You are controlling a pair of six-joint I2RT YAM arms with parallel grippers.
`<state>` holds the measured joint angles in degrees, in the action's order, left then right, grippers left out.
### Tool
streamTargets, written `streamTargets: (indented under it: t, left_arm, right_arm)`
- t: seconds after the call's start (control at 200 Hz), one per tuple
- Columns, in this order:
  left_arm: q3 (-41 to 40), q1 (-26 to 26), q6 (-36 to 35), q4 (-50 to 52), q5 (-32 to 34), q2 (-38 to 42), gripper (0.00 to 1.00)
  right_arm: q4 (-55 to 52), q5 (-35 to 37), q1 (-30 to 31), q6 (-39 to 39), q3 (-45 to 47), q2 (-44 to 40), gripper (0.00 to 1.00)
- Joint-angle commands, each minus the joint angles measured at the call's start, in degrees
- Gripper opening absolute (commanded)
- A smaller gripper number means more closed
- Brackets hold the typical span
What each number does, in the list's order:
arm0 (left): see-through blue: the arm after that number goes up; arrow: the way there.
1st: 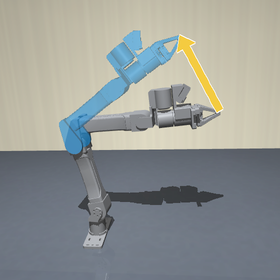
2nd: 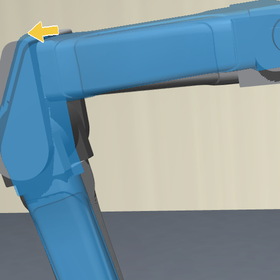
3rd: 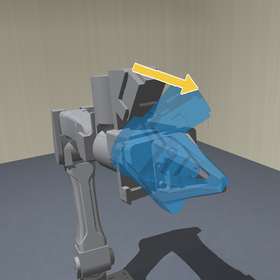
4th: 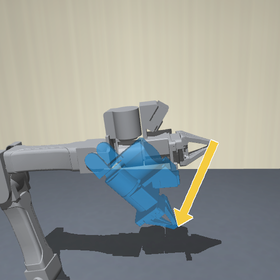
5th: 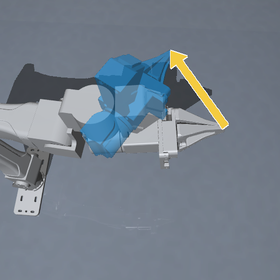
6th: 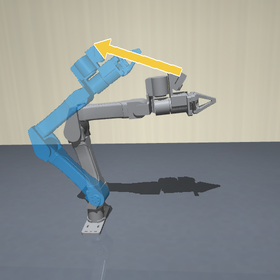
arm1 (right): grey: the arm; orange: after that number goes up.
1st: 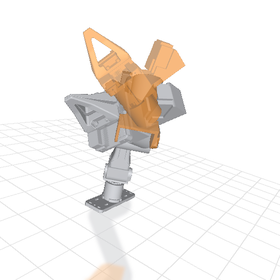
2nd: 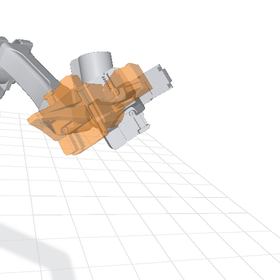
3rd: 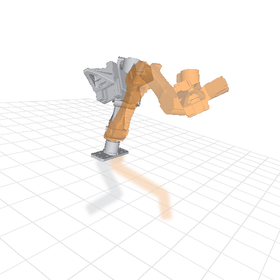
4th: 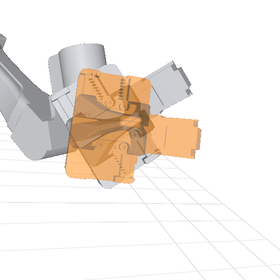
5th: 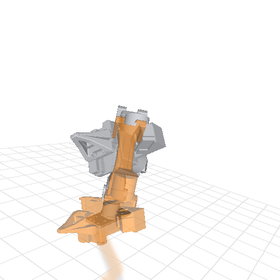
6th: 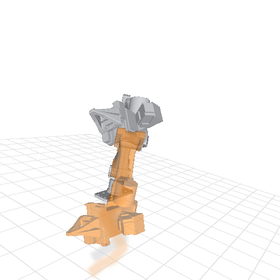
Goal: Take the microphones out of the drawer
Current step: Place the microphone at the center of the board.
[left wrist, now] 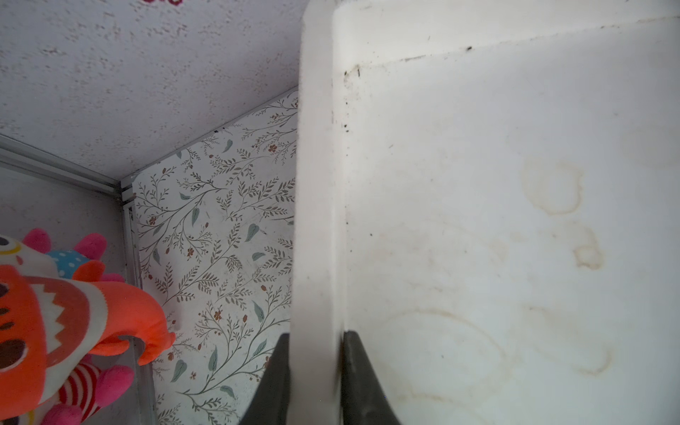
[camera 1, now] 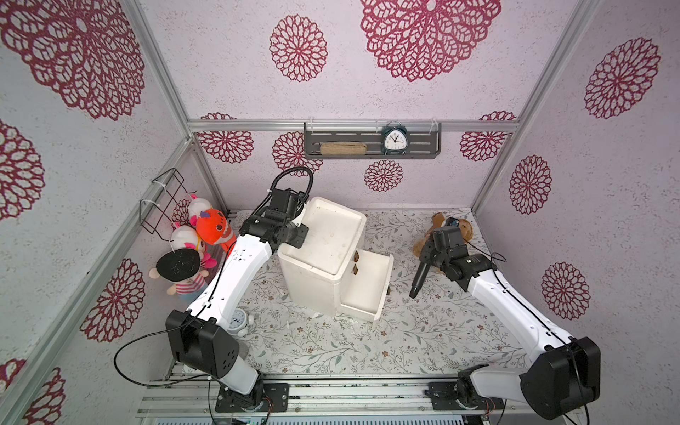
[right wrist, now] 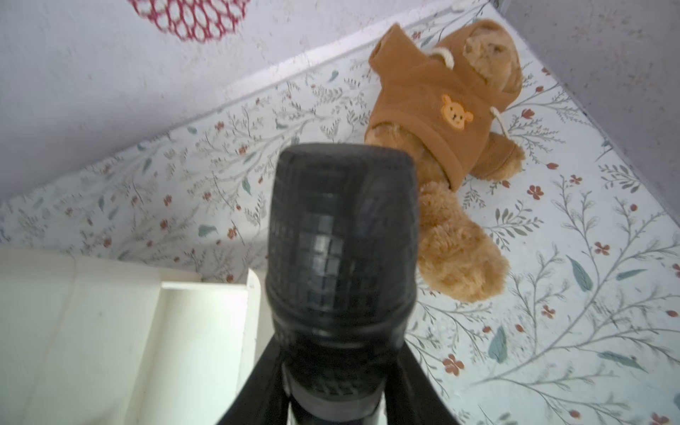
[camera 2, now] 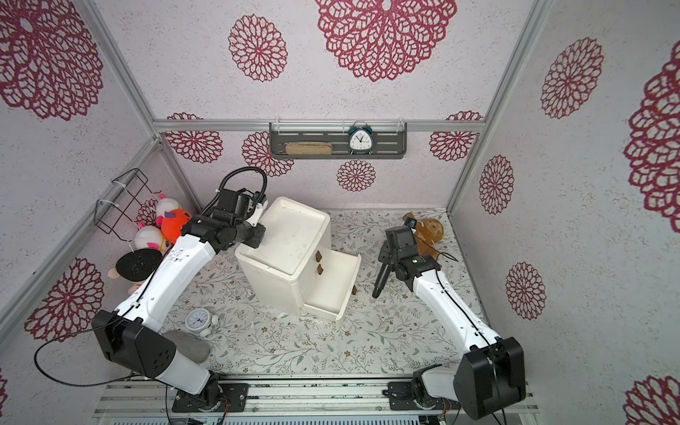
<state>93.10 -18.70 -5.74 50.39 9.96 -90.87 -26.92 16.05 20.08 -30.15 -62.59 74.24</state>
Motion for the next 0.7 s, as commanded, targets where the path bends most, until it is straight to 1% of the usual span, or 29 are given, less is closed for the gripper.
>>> streamTargets:
  t: [0.0, 0.21, 0.355, 0.525, 0.695]
  left_arm:
    - [-1.52, 0.42, -3.91, 1.57, 7.10, -1.87, 0.01]
    - [-1.10, 0.46, -3.84, 1.70, 6.80, -2.12, 0.01]
    - [-1.15, 0.42, -3.92, 1.70, 6.92, -2.19, 0.01]
    - [-1.16, 0.51, -4.00, 1.79, 7.09, -2.24, 0.01]
    - [-1.19, 0.45, -4.14, 1.84, 7.27, -2.39, 0.01]
  right_arm:
    - [-6.31, -1.68, -0.21, 7.08, 0.79, -0.80, 0.00]
    - [-6.84, -2.56, -0.27, 9.42, 5.81, 1.18, 0.00]
    - [-6.76, 0.38, -0.20, 10.45, 7.44, 5.02, 0.00]
    - [-1.64, 0.35, -0.18, 10.17, 11.34, 6.94, 0.00]
    - [0.61, -0.35, -0.20, 9.99, 12.92, 10.64, 0.00]
